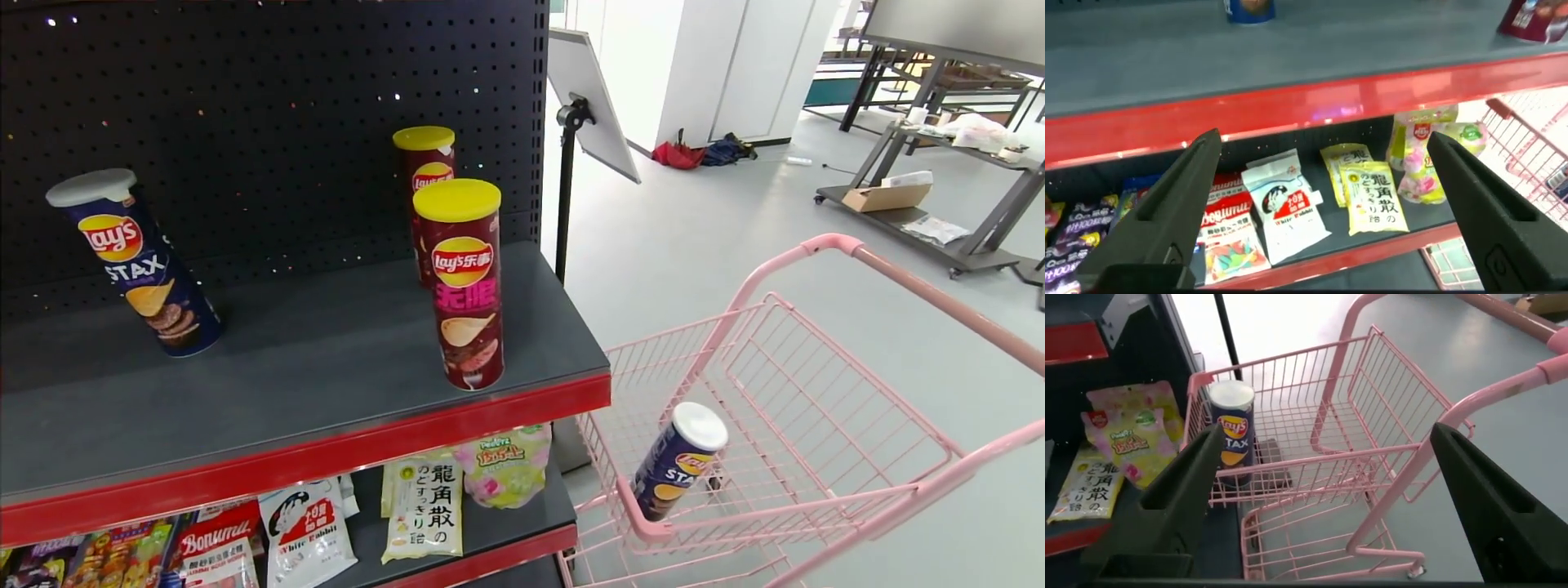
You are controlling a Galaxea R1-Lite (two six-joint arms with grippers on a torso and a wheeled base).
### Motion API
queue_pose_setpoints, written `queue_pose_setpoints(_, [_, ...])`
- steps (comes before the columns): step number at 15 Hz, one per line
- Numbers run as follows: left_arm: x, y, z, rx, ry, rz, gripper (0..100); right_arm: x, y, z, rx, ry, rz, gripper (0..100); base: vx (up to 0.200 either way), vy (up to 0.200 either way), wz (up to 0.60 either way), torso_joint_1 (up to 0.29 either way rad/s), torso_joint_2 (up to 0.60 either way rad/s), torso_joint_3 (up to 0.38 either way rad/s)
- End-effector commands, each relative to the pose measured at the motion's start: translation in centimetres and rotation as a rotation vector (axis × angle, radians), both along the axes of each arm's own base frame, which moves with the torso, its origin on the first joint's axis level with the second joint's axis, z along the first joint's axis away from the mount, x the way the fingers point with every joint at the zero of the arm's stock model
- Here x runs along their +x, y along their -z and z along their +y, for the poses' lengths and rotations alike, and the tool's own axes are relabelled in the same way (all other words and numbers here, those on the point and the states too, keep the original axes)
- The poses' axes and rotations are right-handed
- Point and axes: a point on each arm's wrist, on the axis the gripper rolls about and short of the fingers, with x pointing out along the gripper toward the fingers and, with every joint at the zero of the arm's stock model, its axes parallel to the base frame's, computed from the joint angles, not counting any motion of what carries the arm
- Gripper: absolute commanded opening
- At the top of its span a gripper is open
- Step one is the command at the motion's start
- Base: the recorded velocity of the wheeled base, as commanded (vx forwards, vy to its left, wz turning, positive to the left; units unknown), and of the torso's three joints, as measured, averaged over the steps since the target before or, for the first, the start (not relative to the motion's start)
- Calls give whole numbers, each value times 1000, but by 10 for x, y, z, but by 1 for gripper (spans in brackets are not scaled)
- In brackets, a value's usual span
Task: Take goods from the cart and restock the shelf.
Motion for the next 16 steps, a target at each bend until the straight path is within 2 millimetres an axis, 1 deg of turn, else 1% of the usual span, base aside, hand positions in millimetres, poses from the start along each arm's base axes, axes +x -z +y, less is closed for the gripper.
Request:
queue_pose_setpoints(1, [0,0,0,0,0,1,100,0,0,0,0,-1,0,100,0,0,0,-134,369,227])
queue_pose_setpoints(6, [0,0,0,-1,0,1,100,0,0,0,0,1,0,100,0,0,0,-152,401,246])
queue_pose_setpoints(11, [0,0,0,-1,0,1,100,0,0,0,3,1,-1,100,0,0,0,-185,522,335])
queue_pose_setpoints(15, [0,0,0,-1,0,1,100,0,0,0,-4,2,0,100,0,0,0,-38,134,86])
queue_pose_setpoints(16, [0,0,0,-1,0,1,100,-3,-20,0,-9,-16,-43,100,0,0,0,0,0,0])
